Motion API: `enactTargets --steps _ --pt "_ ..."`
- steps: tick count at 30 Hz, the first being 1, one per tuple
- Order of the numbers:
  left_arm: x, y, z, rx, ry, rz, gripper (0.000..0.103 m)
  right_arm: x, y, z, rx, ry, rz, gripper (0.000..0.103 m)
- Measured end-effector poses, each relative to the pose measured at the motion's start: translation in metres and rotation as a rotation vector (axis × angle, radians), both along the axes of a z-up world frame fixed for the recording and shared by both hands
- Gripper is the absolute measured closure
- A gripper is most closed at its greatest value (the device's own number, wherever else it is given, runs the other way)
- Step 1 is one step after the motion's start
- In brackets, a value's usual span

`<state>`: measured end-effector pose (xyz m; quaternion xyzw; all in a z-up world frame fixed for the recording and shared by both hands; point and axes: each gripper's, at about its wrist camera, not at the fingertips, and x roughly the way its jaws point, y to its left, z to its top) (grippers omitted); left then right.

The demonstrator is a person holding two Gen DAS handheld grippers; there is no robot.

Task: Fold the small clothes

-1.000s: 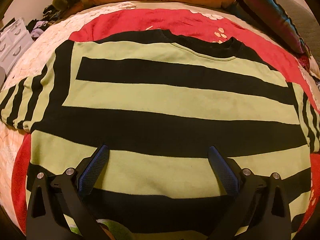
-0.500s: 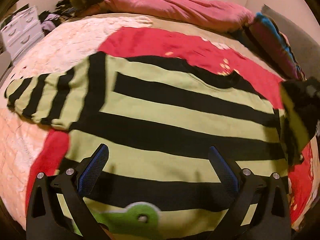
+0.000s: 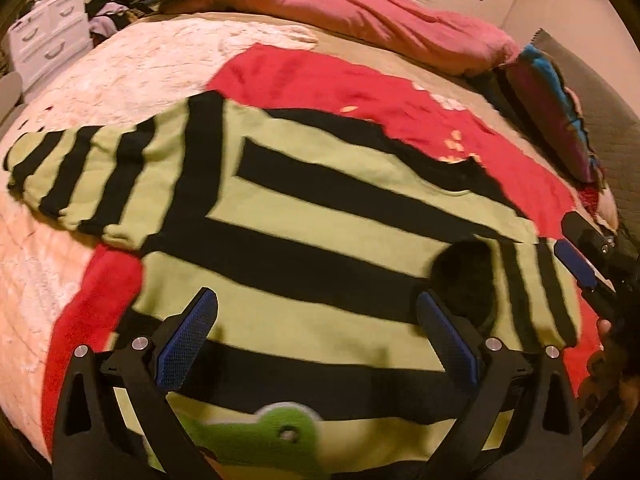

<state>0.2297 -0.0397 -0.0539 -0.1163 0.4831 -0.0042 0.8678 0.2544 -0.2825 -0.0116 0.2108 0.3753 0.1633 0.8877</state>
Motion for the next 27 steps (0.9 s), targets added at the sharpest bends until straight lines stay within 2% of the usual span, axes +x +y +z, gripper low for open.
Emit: enactTargets --steps 3,6,9,11,12,13,14,15,17,20,22,24,27 --pt "0.009 -0.023 -0.001 -0.051 -0.004 -0.06 0.004 -0.002 -0.019 0.0 -0.105 0.053 -0.07 0.029" --pt "0.022 -0.048 -0.012 -0.068 0.045 -0.116 0.004 -0.004 -0.031 -0.005 -0.225 0.097 -0.112 0.028" --pt "0.037 -0.069 -0.031 -0.133 0.103 -0.126 0.004 -0.009 -0.044 -0.009 -0.24 0.12 -0.125 0.023" --pt "0.043 -0.077 -0.039 -0.148 0.121 -0.121 0.006 -0.01 -0.052 -0.01 -0.237 0.126 -0.137 0.023" --pt "0.046 -0.081 -0.044 -0.146 0.127 -0.117 0.009 -0.01 -0.055 -0.011 -0.233 0.127 -0.141 0.022" --pt "0.048 -0.085 -0.049 -0.133 0.14 -0.112 0.037 -0.009 -0.056 -0.013 -0.229 0.13 -0.144 0.022" --pt "0.049 -0.088 -0.052 -0.119 0.157 -0.106 0.059 -0.008 -0.056 -0.016 -0.223 0.137 -0.144 0.022" --pt "0.051 -0.088 -0.052 -0.114 0.155 -0.097 0.061 -0.006 -0.056 -0.018 -0.223 0.142 -0.141 0.022" --pt "0.052 -0.088 -0.048 -0.132 0.13 -0.115 0.075 -0.005 -0.053 -0.022 -0.226 0.152 -0.132 0.022" --pt "0.05 -0.08 -0.035 -0.144 0.09 -0.143 0.081 -0.004 -0.05 -0.024 -0.237 0.152 -0.122 0.022" --pt "0.047 -0.066 -0.019 -0.138 0.037 -0.125 0.082 -0.004 -0.047 -0.023 -0.245 0.144 -0.122 0.022" --pt "0.044 -0.041 0.002 -0.096 -0.031 -0.08 0.082 -0.006 -0.043 -0.022 -0.242 0.123 -0.115 0.022" --pt "0.047 0.0 0.019 -0.032 -0.073 -0.011 0.082 -0.008 -0.031 -0.018 -0.252 0.08 -0.082 0.022"
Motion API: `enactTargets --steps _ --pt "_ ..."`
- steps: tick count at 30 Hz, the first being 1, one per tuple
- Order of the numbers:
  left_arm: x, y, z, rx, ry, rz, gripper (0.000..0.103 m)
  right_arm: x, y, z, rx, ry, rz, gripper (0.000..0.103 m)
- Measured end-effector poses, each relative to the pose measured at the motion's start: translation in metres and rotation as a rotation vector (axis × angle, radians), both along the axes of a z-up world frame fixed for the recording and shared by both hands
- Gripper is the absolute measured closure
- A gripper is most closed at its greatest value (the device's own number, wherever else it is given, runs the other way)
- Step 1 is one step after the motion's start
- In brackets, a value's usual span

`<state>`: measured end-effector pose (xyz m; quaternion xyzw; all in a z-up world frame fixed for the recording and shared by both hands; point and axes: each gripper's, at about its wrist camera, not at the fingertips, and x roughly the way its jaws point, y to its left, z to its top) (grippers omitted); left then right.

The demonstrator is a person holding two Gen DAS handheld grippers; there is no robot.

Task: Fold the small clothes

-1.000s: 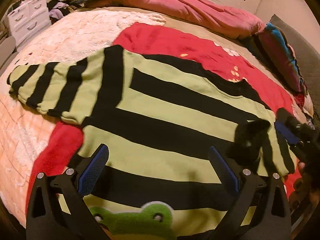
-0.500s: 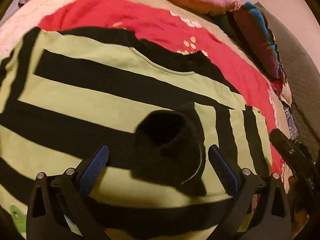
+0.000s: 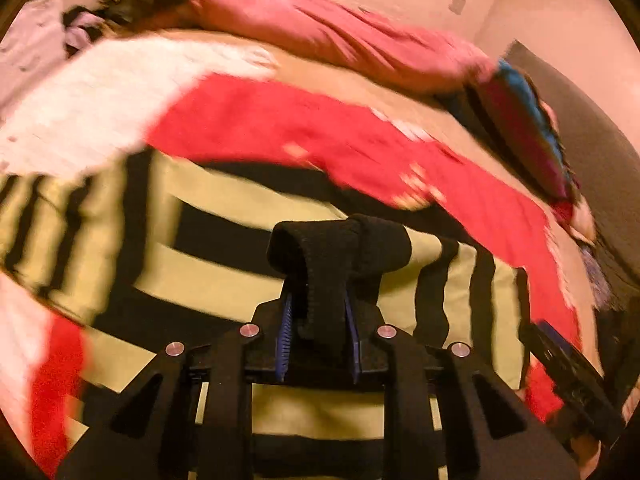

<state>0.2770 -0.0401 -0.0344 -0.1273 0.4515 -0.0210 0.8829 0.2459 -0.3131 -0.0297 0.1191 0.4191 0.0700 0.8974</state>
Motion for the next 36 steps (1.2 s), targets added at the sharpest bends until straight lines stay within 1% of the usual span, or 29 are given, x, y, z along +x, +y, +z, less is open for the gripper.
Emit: enactTargets --steps 2,4,5,6,7,9,10,12,14,15,17,19,20,21,22,23,24,25,27,28,30,32,34,36 --pt "0.004 0.02 0.005 0.025 0.011 0.033 0.082 -0.001 0.016 0.0 -0.015 -0.011 0.052 0.022" --pt "0.01 0.036 0.0 0.055 0.035 0.046 0.082 -0.001 0.031 -0.003 -0.044 -0.019 0.095 0.022" --pt "0.014 0.039 -0.003 0.074 0.042 0.047 0.081 -0.002 0.041 -0.006 -0.075 -0.026 0.12 0.022" --pt "0.019 0.039 -0.009 0.108 0.056 0.036 0.081 -0.002 0.048 -0.009 -0.105 -0.032 0.134 0.022" --pt "0.021 0.039 -0.013 0.125 0.066 0.028 0.08 -0.003 0.056 -0.013 -0.162 -0.038 0.14 0.022" --pt "0.026 0.037 -0.024 0.148 0.091 -0.006 0.079 -0.004 0.064 -0.015 -0.22 -0.055 0.147 0.022" --pt "0.029 0.037 -0.027 0.156 0.099 -0.014 0.077 -0.003 0.068 -0.016 -0.236 -0.063 0.159 0.022" --pt "0.032 0.04 -0.032 0.168 0.108 -0.013 0.074 -0.003 0.069 -0.019 -0.242 -0.063 0.167 0.022" --pt "0.035 0.042 -0.034 0.162 0.102 -0.015 0.067 0.0 0.066 -0.025 -0.242 -0.047 0.161 0.022" --pt "0.034 0.044 -0.033 0.172 0.101 -0.016 0.065 0.004 0.062 -0.031 -0.232 -0.019 0.148 0.022" --pt "0.03 0.049 -0.029 0.199 0.097 -0.002 0.055 0.009 0.051 -0.041 -0.208 0.043 0.105 0.022" --pt "0.026 0.054 -0.025 0.229 0.091 0.035 0.053 0.013 0.04 -0.048 -0.197 0.08 0.071 0.022" --pt "0.021 0.058 -0.019 0.242 0.073 0.065 0.053 0.014 0.036 -0.05 -0.209 0.089 0.062 0.023" --pt "0.013 0.059 -0.008 0.282 0.03 0.108 0.053 0.014 0.034 -0.051 -0.225 0.095 0.052 0.023" --pt "0.006 0.058 0.0 0.301 -0.014 0.122 0.054 0.015 0.032 -0.052 -0.23 0.1 0.043 0.023" --pt "0.0 0.055 0.008 0.292 -0.052 0.121 0.056 0.016 0.028 -0.053 -0.215 0.112 0.035 0.023" --pt "-0.004 0.048 0.012 0.272 -0.075 0.096 0.056 0.016 0.026 -0.054 -0.205 0.116 0.029 0.023" --pt "-0.004 0.04 0.012 0.263 -0.075 0.064 0.056 0.015 0.026 -0.053 -0.201 0.114 0.027 0.023" --pt "0.003 0.022 0.0 0.256 -0.034 -0.012 0.056 0.015 0.027 -0.053 -0.207 0.112 0.031 0.022" --pt "0.007 0.018 -0.006 0.259 -0.013 -0.024 0.055 0.015 0.027 -0.053 -0.208 0.112 0.031 0.022" --pt "0.019 0.013 -0.029 0.295 0.053 -0.024 0.054 0.015 0.027 -0.053 -0.205 0.115 0.032 0.022" --pt "0.025 0.015 -0.046 0.293 0.1 -0.012 0.054 0.015 0.027 -0.053 -0.199 0.114 0.029 0.022" --pt "0.025 0.017 -0.054 0.287 0.106 -0.014 0.054 0.015 0.027 -0.054 -0.197 0.117 0.03 0.022" --pt "0.024 0.016 -0.054 0.302 0.099 -0.027 0.053 0.015 0.027 -0.054 -0.2 0.118 0.03 0.022"
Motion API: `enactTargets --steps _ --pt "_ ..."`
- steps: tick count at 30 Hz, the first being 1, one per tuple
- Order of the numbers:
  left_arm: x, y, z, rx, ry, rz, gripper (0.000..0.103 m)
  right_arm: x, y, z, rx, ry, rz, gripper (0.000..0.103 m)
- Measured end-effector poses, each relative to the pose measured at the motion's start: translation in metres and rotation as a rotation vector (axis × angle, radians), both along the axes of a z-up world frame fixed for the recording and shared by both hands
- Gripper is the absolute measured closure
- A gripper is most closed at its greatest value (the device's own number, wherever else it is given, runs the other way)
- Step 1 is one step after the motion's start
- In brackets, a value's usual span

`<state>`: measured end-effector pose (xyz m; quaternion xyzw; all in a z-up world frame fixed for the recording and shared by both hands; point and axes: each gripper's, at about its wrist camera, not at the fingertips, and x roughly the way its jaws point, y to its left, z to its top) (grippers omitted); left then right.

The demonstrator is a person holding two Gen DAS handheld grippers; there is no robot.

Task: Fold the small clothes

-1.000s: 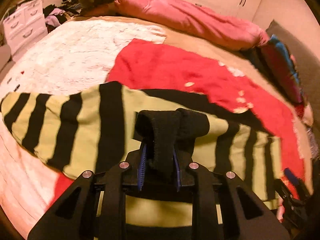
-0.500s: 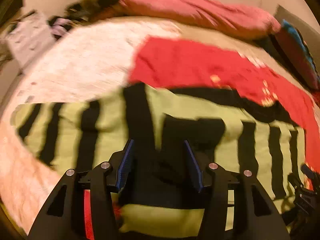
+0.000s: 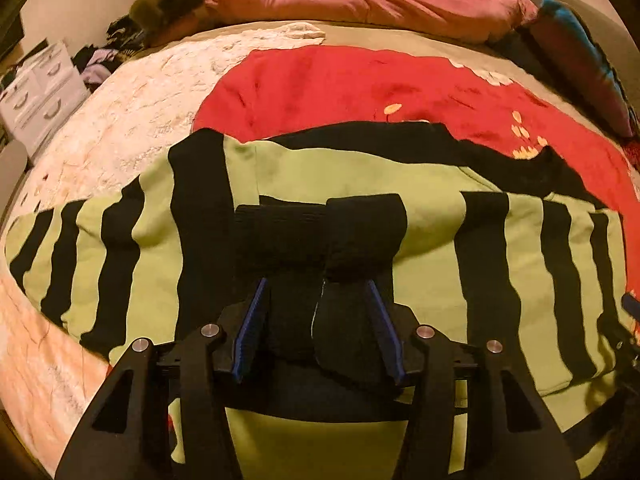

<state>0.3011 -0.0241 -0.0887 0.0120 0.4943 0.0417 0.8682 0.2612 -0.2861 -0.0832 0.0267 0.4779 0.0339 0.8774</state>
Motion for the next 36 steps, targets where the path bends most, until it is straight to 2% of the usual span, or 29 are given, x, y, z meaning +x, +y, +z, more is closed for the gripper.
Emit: enactTargets --steps 3,5,9,10,11,13,18,21,27,30,36 --pt "-0.01 0.004 0.011 -0.041 -0.019 -0.01 0.043 0.0 -0.001 0.003 0.014 -0.005 -0.011 0.022" --pt "-0.02 0.006 0.022 -0.07 -0.039 -0.002 0.033 -0.003 -0.002 0.011 0.057 -0.031 -0.015 0.022" --pt "-0.046 0.011 0.04 -0.091 -0.064 0.023 0.029 -0.012 0.004 0.034 0.105 -0.108 0.011 0.021" --pt "-0.054 0.017 0.044 -0.101 -0.071 0.034 0.029 -0.016 0.009 0.04 0.117 -0.131 0.029 0.019" --pt "-0.06 0.021 0.047 -0.105 -0.073 0.043 0.026 -0.018 0.012 0.044 0.123 -0.143 0.042 0.011" --pt "-0.071 0.031 0.051 -0.12 -0.077 0.066 0.02 -0.025 0.024 0.054 0.13 -0.175 0.073 0.009" --pt "-0.09 0.062 0.059 -0.118 -0.089 0.122 0.016 -0.037 0.054 0.067 0.118 -0.217 0.167 0.009" --pt "-0.102 0.086 0.063 -0.144 -0.095 0.164 0.014 -0.043 0.07 0.067 0.108 -0.223 0.213 0.009" --pt "-0.118 0.142 0.064 -0.214 -0.102 0.275 0.013 -0.054 0.102 0.058 0.131 -0.184 0.313 0.009" --pt "-0.126 0.171 0.059 -0.293 -0.113 0.329 0.013 -0.061 0.117 0.054 0.121 -0.172 0.364 0.009" --pt "-0.134 0.222 0.048 -0.323 -0.139 0.45 0.012 -0.071 0.131 0.051 0.104 -0.171 0.42 0.009"
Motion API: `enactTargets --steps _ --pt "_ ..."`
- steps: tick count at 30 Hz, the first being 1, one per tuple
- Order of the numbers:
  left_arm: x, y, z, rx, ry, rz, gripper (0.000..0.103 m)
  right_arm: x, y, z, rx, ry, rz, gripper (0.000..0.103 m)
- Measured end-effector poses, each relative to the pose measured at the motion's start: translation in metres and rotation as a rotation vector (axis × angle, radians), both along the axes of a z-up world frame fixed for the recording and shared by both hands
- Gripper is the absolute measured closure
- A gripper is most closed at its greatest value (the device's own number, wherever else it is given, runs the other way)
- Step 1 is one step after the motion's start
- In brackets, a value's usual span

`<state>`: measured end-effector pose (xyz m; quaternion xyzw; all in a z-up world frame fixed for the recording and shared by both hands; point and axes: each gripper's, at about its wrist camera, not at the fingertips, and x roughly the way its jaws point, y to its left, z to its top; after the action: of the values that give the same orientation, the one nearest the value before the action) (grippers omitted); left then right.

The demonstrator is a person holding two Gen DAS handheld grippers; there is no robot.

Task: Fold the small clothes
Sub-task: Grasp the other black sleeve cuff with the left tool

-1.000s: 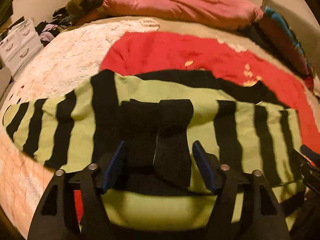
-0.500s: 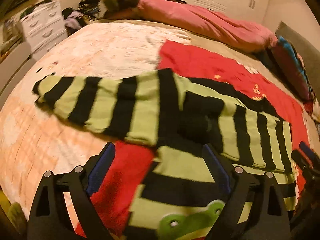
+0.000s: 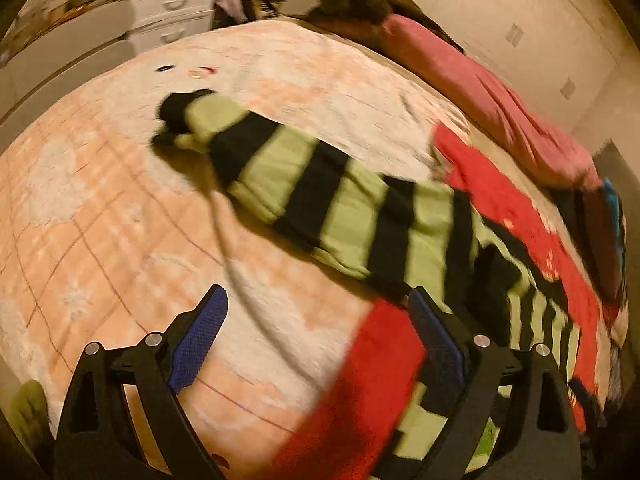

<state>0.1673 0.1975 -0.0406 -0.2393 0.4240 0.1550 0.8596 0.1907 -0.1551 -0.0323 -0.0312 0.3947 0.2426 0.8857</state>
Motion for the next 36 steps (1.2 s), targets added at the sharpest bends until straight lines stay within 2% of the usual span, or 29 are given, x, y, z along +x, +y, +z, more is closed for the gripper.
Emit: enactTargets --steps 6,8,10,13,18,20,24,25,30,33,36 --pt "0.013 0.062 -0.007 -0.059 -0.04 0.152 0.015 0.0 -0.001 -0.003 -0.004 -0.001 -0.003 0.009" --pt "0.022 0.081 -0.009 -0.085 -0.051 0.179 0.025 0.001 -0.002 -0.004 -0.003 0.005 -0.009 0.009" --pt "0.033 0.102 -0.013 -0.116 -0.065 0.226 0.029 0.003 -0.003 -0.007 -0.012 0.008 -0.014 0.009" --pt "0.043 0.129 -0.026 -0.196 -0.088 0.31 0.042 0.005 -0.004 -0.011 -0.022 0.015 -0.024 0.009" --pt "0.053 0.157 -0.053 -0.35 -0.104 0.398 0.052 0.009 -0.008 -0.017 -0.031 0.03 -0.04 0.009" --pt "0.053 0.165 -0.058 -0.406 -0.163 0.418 0.067 0.012 -0.011 -0.02 -0.034 0.041 -0.051 0.009" --pt "0.062 0.161 -0.051 -0.366 -0.175 0.365 0.084 0.016 -0.017 -0.024 -0.03 0.062 -0.076 0.009" --pt "0.063 0.16 -0.048 -0.356 -0.179 0.345 0.092 0.017 -0.017 -0.024 -0.027 0.066 -0.079 0.009" --pt "0.054 0.151 -0.03 -0.326 -0.236 0.322 0.094 0.018 -0.022 -0.024 -0.016 0.072 -0.097 0.009" --pt "0.049 0.121 -0.002 -0.269 -0.277 0.233 0.094 0.02 -0.026 -0.022 -0.015 0.068 -0.109 0.009" --pt "0.042 0.092 0.018 -0.257 -0.313 0.158 0.094 0.023 -0.033 -0.017 -0.016 0.068 -0.139 0.009"
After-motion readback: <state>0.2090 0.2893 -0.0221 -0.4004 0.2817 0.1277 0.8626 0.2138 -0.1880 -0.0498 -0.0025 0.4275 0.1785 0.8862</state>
